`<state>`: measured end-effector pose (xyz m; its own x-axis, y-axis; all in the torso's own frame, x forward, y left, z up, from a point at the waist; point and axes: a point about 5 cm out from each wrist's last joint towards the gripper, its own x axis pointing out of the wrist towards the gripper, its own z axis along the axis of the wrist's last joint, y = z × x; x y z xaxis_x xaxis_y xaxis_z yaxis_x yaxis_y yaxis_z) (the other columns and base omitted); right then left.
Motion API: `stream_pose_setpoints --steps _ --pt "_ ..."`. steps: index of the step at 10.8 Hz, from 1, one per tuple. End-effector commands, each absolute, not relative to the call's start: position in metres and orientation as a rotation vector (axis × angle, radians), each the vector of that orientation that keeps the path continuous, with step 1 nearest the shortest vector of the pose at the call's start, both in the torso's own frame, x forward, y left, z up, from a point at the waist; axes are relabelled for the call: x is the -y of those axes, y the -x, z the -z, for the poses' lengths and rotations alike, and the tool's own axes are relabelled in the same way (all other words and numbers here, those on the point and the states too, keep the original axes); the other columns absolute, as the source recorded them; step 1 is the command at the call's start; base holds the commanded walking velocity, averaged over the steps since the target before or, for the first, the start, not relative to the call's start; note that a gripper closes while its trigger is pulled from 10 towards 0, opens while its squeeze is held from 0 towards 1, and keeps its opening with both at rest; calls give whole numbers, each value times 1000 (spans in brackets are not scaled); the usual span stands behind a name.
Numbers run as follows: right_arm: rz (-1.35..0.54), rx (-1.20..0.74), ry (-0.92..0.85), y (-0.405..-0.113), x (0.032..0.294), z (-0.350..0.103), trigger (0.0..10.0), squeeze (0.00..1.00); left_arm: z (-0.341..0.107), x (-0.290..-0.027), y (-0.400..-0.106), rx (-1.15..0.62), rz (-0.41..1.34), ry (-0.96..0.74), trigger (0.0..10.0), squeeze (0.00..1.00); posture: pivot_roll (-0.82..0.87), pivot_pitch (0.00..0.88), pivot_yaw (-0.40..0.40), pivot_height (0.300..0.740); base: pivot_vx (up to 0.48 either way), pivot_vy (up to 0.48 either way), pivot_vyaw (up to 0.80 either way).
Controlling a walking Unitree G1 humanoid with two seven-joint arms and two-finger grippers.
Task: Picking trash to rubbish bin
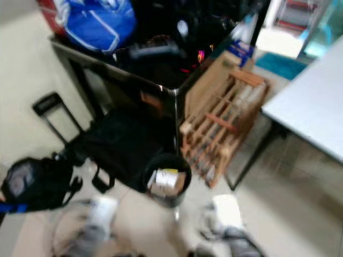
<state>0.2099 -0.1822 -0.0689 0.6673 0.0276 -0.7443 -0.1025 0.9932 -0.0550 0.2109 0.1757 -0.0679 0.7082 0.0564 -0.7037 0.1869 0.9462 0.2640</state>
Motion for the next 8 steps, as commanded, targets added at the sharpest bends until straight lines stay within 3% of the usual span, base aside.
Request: stream_pose_setpoints --steps 1,5,8 --pt "-103 -839 84 -210 170 70 10000 0 67 -191 -209 -793 48 -357 10000 0 22 170 18 740 349 0 0" --pt "-124 -838 83 -210 167 70 10000 0 68 -190 -209 -796 47 -358 10000 0 25 173 18 740 345 0 0" --pt "-128 -833 79 -210 165 70 10000 0 67 -190 -209 -794 54 -361 10000 0 22 174 19 740 346 0 -550"
